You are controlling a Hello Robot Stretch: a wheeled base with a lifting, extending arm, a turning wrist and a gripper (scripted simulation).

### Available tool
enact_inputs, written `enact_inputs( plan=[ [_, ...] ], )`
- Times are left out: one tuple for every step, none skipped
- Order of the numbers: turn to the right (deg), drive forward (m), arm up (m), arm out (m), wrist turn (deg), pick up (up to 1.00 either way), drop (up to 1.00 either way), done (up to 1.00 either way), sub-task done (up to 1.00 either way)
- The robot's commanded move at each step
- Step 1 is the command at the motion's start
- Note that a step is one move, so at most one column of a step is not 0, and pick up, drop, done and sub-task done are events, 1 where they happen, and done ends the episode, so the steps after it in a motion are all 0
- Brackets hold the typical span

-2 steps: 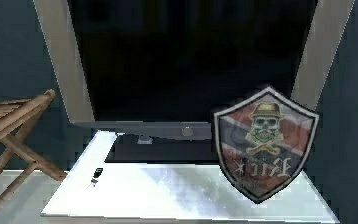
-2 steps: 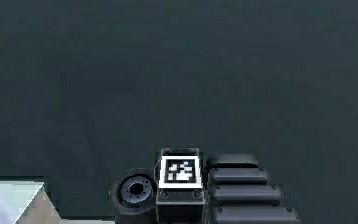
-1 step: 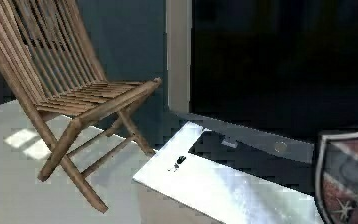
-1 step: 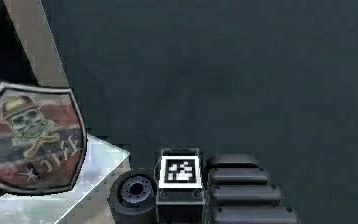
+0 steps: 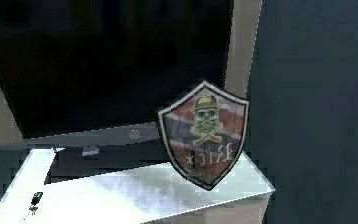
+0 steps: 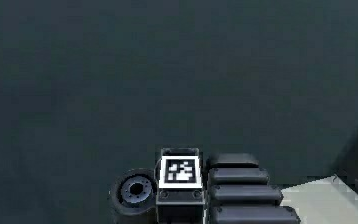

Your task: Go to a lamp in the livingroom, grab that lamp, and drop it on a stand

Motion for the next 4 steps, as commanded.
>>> enact_inputs(
  plan=[
    [18.0, 0.00, 0.00, 0.00, 0.0, 0.00, 0.00, 0.00, 0.00],
    [-45.0, 0.00, 0.00, 0.00, 0.0, 0.00, 0.00, 0.00, 0.00],
    [-15.0, 0.00, 0.00, 0.00, 0.0, 0.00, 0.00, 0.00, 0.00],
    [45.0, 0.00, 0.00, 0.00, 0.0, 0.00, 0.00, 0.00, 0.00]
  ],
)
